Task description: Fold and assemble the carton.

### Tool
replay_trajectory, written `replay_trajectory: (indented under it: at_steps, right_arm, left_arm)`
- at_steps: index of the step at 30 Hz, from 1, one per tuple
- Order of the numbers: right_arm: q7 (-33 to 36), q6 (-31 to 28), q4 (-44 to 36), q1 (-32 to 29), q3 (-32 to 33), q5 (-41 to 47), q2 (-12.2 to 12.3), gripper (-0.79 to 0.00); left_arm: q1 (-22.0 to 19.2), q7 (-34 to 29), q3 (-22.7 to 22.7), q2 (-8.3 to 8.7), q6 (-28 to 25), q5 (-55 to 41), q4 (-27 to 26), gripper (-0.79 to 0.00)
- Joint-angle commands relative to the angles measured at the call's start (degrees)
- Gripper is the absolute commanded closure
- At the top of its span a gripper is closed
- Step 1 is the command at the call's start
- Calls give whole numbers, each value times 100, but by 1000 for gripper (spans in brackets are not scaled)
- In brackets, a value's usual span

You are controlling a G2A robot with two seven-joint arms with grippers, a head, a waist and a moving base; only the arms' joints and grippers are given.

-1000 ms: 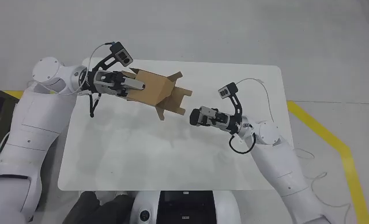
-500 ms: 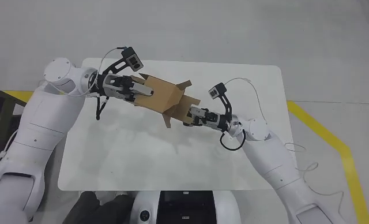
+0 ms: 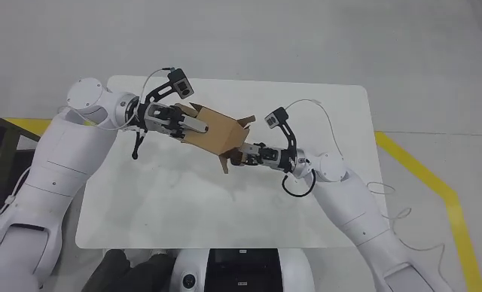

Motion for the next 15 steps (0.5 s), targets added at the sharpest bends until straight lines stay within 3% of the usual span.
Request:
replay_trajectory:
  at_steps: [1, 15]
  right_arm:
    - [-2, 20, -13, 11, -9, -11, -3, -720]
    - [-291, 156, -149, 96, -138, -349, -41, -686]
  left_arm:
    - [11, 0, -13, -8, 8, -1, -18, 0]
    - [29, 0, -153, -40, 41, 165, -109, 0]
